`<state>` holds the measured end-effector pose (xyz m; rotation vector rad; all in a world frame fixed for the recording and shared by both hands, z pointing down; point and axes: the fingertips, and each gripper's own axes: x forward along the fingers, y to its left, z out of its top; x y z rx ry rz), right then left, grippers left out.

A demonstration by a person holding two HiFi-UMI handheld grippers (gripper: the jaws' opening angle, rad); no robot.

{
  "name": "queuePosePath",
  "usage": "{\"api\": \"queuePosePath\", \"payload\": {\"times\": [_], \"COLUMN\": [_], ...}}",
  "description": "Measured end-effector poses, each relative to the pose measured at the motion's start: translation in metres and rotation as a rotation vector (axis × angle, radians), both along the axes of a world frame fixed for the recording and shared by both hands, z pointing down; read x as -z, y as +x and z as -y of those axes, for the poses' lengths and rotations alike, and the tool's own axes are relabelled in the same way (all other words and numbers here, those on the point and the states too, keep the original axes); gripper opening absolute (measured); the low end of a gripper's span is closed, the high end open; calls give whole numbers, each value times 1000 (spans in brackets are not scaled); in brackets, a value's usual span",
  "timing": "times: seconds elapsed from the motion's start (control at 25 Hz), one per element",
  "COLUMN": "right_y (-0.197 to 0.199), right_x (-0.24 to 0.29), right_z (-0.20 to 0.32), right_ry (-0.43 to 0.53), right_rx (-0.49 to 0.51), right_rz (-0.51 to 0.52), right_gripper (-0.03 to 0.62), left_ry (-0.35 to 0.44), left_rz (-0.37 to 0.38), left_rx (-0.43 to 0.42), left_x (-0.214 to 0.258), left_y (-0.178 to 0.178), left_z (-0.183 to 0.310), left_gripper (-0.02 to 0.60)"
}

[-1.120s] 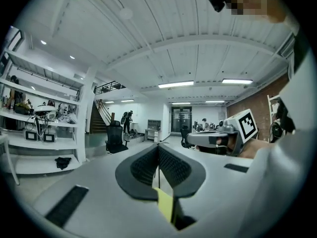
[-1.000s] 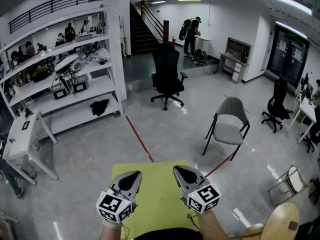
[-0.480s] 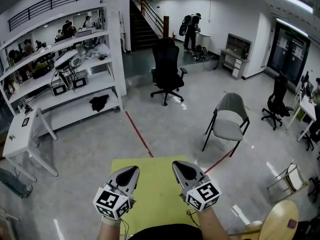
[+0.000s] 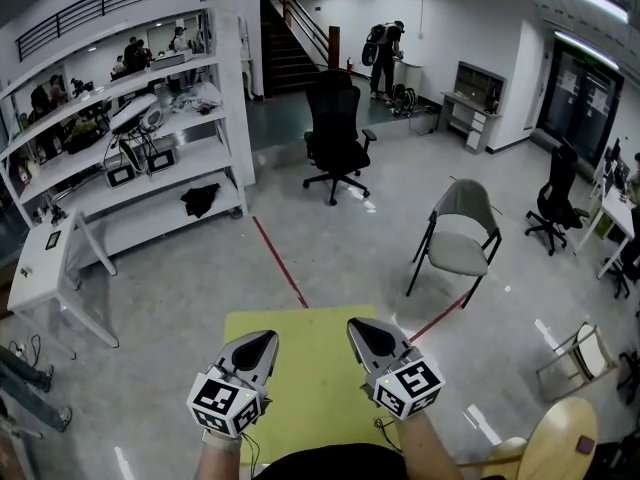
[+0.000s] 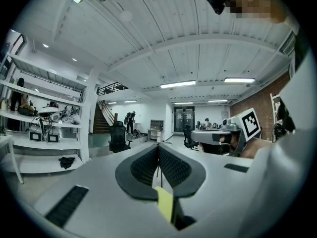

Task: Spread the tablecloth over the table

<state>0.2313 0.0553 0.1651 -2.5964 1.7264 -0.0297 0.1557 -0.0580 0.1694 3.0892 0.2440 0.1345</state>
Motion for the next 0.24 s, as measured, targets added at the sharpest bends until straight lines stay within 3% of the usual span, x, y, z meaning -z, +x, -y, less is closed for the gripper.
{"api": "queuePosePath", "payload": {"times": [0.24], "right_y": [-1], "right_x": [-2], "right_z": [4], "right_ry": [-3], "right_rx": [3], "right_rz": [0], "right_gripper": [9], "left_ry": [6], "left_rz": [0], "left_rx": [8], "left_x": [-1], "left_y": [0], "left_z": [4], "left_gripper": [12]}}
